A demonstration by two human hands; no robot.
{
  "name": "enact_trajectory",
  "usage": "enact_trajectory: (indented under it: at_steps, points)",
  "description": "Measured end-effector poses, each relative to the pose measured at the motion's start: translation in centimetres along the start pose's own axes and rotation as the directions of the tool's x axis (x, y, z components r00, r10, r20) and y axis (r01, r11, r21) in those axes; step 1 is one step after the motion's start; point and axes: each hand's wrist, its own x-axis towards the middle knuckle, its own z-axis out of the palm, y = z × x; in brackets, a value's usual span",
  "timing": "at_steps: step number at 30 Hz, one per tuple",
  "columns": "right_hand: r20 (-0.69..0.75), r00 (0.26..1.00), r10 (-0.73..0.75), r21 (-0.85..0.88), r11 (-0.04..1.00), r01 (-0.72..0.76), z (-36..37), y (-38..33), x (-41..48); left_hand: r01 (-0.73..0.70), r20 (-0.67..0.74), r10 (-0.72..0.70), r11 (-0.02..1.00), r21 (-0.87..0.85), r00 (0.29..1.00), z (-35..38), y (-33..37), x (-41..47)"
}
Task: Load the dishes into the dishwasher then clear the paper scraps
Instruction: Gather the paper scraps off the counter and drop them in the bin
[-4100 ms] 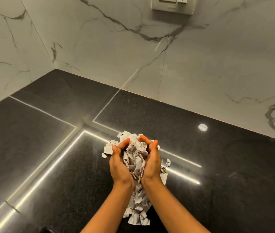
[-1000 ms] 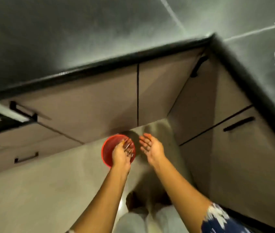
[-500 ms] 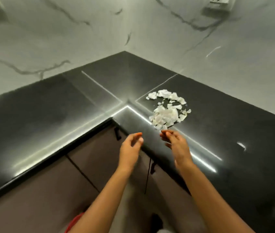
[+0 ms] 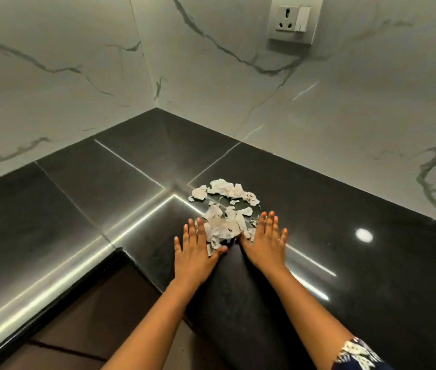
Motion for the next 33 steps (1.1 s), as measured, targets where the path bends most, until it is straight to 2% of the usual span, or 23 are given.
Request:
enact_trajectory:
  at_steps: [4, 6, 9, 11, 14, 17, 20, 23, 25, 27, 33]
  points:
    - [0.049, 0.997, -0.055, 0.036, 0.998, 0.053, -0.3, -1.7, 4.2, -0.081, 0.037, 0.082, 0.996, -0.034, 0.996, -0.9, -0.1, 4.2]
    - [0.061, 0.995, -0.078, 0.198, 0.978, 0.064, -0.8, -1.7, 5.5, -0.126, 0.012, 0.129, 0.982, -0.141, 0.992, -1.6, -1.0, 6.0]
    - [-0.078, 0.996, -0.042, 0.517, 0.853, 0.077, -1.2, -0.5, 6.7, -0.12, -0.09, 0.093, 0.918, -0.377, 0.992, -2.9, -3.7, 8.9]
    - [-0.13, 0.991, 0.015, 0.576, 0.815, 0.063, -1.5, -0.1, 8.5, -0.071, -0.084, 0.034, 0.873, -0.482, 0.996, -4.0, -4.7, 11.6]
    - [-0.009, 0.999, -0.05, 0.456, 0.889, 0.049, -2.3, -1.2, 12.5, -0.101, -0.019, 0.104, 0.88, -0.464, 0.994, -5.1, -3.8, 16.4]
    - [0.109, 0.966, -0.233, 0.253, 0.947, 0.199, -2.4, -3.2, 16.0, -0.253, 0.037, 0.28, 0.908, -0.333, 0.959, -5.2, -2.7, 20.2]
    - [0.143, 0.909, -0.391, 0.218, 0.909, 0.356, -1.9, -4.0, 16.4, -0.412, 0.069, 0.447, 0.866, -0.284, 0.892, -5.0, -3.5, 21.5]
    - [0.14, 0.859, -0.493, 0.227, 0.86, 0.457, -1.5, -3.7, 14.5, -0.558, 0.102, 0.605, 0.778, -0.29, 0.79, -4.7, -4.1, 20.6]
    - [0.134, 0.854, -0.503, 0.233, 0.854, 0.466, -1.2, -3.5, 12.8, -0.62, 0.136, 0.669, 0.734, -0.278, 0.731, -4.7, -4.2, 19.8]
    - [0.102, 0.874, -0.475, 0.265, 0.86, 0.437, -0.8, -3.2, 11.2, -0.636, 0.156, 0.692, 0.713, -0.294, 0.704, -4.5, -4.3, 18.8]
    - [0.078, 0.913, -0.401, 0.312, 0.879, 0.36, -0.4, -3.4, 8.2, -0.597, 0.143, 0.689, 0.698, -0.396, 0.711, -4.1, -5.3, 15.1]
